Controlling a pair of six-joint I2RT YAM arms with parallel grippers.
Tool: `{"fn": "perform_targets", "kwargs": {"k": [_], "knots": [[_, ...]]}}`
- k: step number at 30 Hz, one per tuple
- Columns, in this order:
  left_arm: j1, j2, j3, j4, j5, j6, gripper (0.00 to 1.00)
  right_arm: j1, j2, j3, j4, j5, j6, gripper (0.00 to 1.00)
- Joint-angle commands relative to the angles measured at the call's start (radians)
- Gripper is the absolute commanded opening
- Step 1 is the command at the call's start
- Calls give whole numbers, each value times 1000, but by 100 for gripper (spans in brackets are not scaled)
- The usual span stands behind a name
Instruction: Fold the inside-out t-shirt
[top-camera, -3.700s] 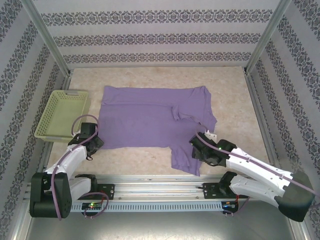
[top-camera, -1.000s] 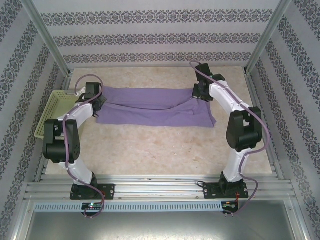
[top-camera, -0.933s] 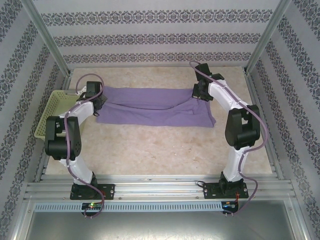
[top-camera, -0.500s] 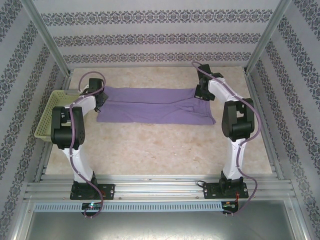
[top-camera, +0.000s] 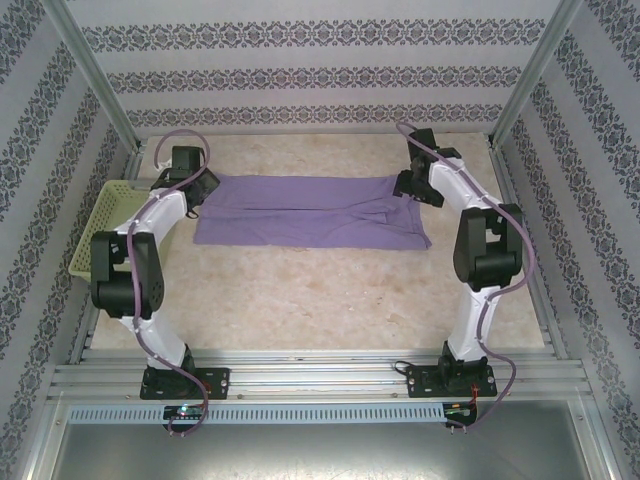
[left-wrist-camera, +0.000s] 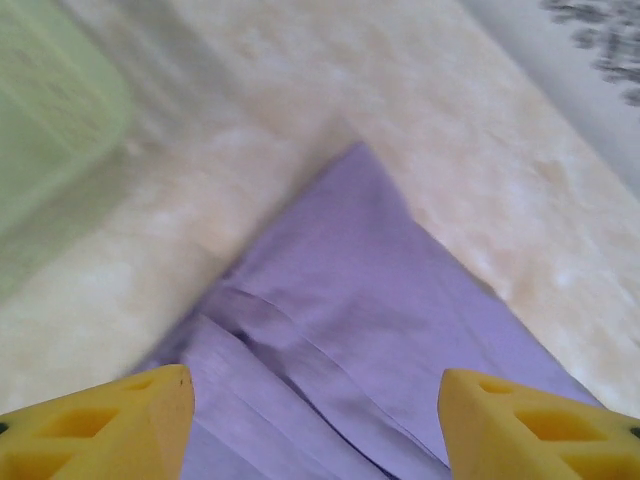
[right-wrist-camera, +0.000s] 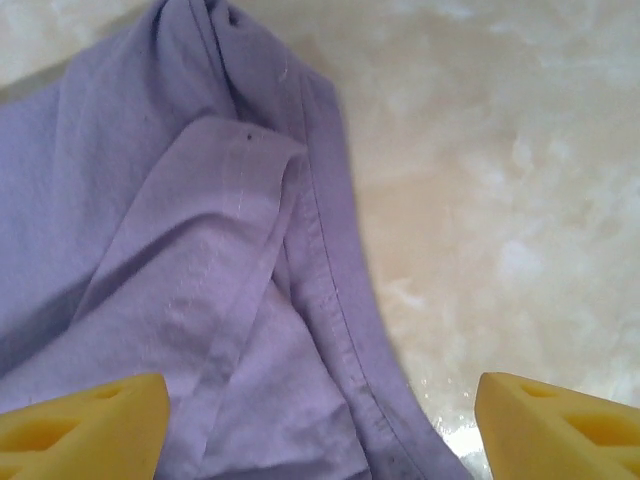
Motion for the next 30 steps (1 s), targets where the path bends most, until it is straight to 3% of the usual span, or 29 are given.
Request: {"fn": "perform_targets", "kwargs": {"k": [1,4,8,12,14,15,22,30], "knots": [[-48,29,-36,74,98,56,66,0,-9,-37,48,-52,-2,81],[-54,104,-14,99,159,78,66,-1,33,-29,58,-74,-3,84],[-48,203,51,56,161,114,67,-3,95,-5,53,-91,-12,94],[-26,272,71,17,159,106,77,-4,159,26,20,-68,-3,98],[-14,289,66,5,160,90,77,-4,181,33,14,-74,5,97],[-11,293,59,3,161,83,78,-5,190,39,9,-76,10,91],[-3,271,-5,19,125,58,78,8,194,54,-13,-68,50,96],[7,226,-64,50,118,51,78,34,156,-9,28,-92,116,87]]}}
